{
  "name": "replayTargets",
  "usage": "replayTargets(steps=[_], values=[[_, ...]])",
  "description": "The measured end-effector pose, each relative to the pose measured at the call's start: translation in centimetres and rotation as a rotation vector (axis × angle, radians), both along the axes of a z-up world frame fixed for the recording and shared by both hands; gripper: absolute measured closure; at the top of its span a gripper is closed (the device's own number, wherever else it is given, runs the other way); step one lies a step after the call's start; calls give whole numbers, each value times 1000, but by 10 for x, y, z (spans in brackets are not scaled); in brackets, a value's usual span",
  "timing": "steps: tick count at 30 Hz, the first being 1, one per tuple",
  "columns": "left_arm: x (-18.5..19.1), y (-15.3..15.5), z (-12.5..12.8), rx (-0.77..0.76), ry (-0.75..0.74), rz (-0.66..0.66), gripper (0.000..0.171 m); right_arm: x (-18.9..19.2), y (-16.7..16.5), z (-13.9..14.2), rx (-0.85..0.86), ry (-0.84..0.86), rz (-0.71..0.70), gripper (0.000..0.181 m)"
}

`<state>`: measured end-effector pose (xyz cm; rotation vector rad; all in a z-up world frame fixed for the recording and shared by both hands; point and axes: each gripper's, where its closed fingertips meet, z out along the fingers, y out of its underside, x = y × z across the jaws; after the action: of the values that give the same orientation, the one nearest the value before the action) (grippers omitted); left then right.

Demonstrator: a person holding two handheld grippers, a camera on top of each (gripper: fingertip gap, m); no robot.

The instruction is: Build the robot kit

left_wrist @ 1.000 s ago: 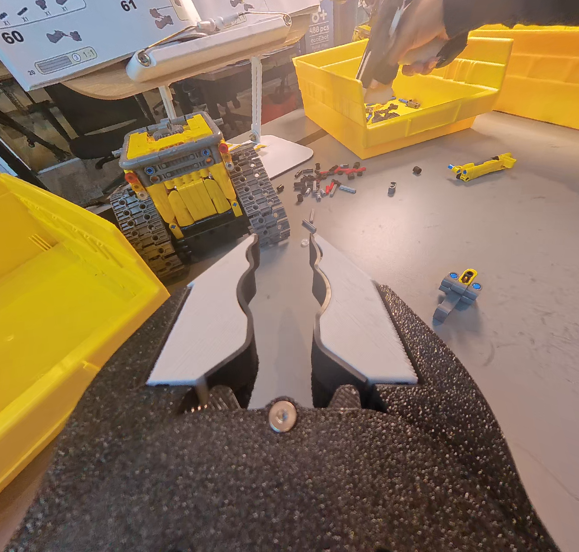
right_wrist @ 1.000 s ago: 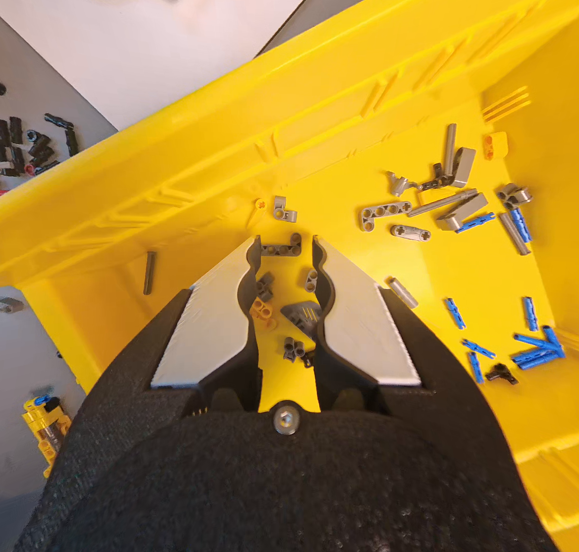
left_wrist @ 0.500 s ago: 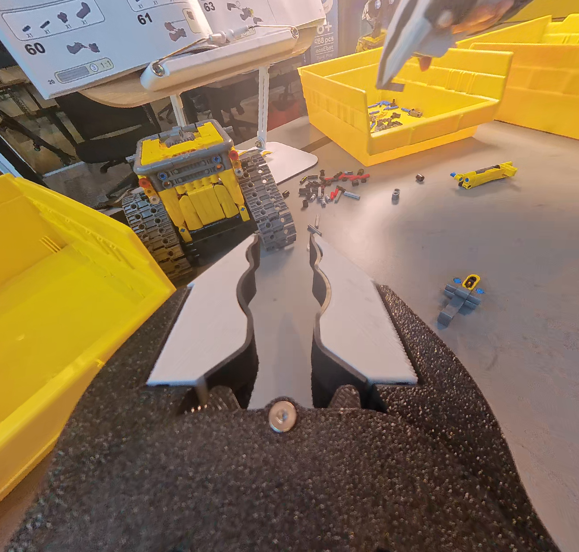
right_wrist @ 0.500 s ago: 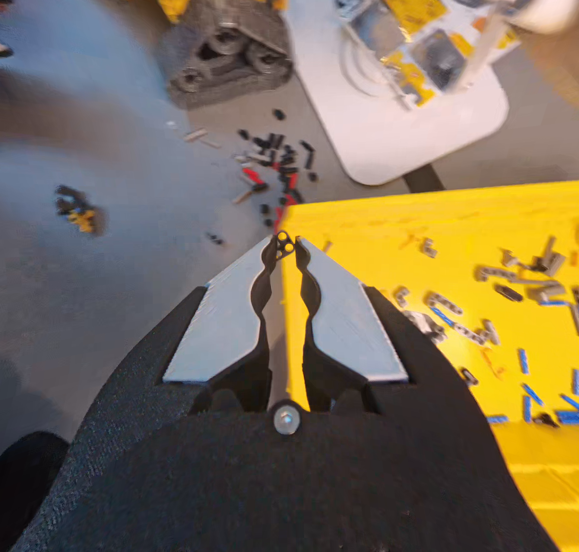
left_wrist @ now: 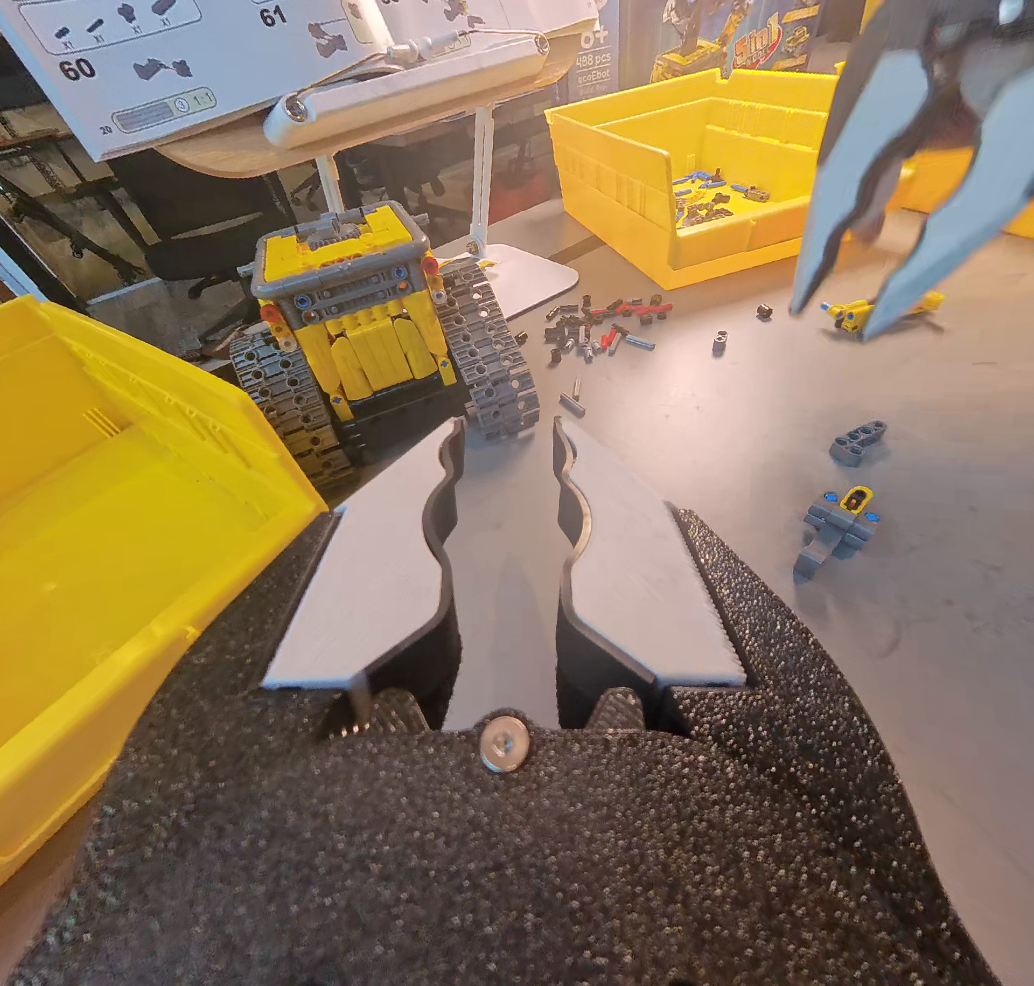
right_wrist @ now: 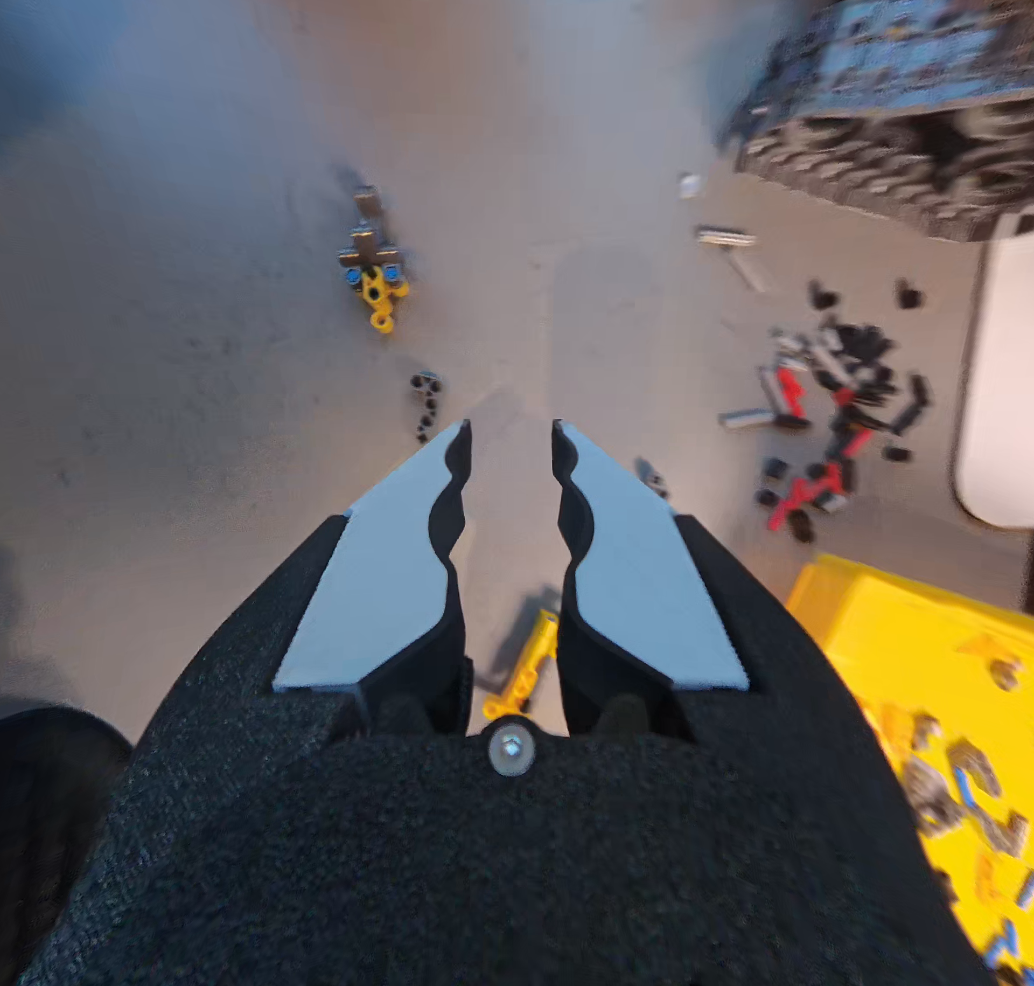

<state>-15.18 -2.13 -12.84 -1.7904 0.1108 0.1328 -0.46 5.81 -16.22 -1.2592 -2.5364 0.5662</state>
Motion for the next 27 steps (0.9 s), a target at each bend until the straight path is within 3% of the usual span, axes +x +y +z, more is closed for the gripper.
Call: replayTargets(steps=[3,5,8,11,16,27], values=[[-1,0,0,0,-8,-3,141,-4,73,56,-13,82,-117,156],[-1,1,0,2,-13,-7,141,-5,148,68,107,117,-199,157],[-1,2,-1,-1,-14,-10,141,4,249,46,235,36,-343,158],[-2,2,-4,-13,-6,-4,141,3,303,13,278,-27,-403,160],[-2,2,-4,-12,4,4,141,3,327,-27,284,-150,-369,160],[3,4,-7,-27,40,-20,141,-3,317,-35,247,-207,-269,158]])
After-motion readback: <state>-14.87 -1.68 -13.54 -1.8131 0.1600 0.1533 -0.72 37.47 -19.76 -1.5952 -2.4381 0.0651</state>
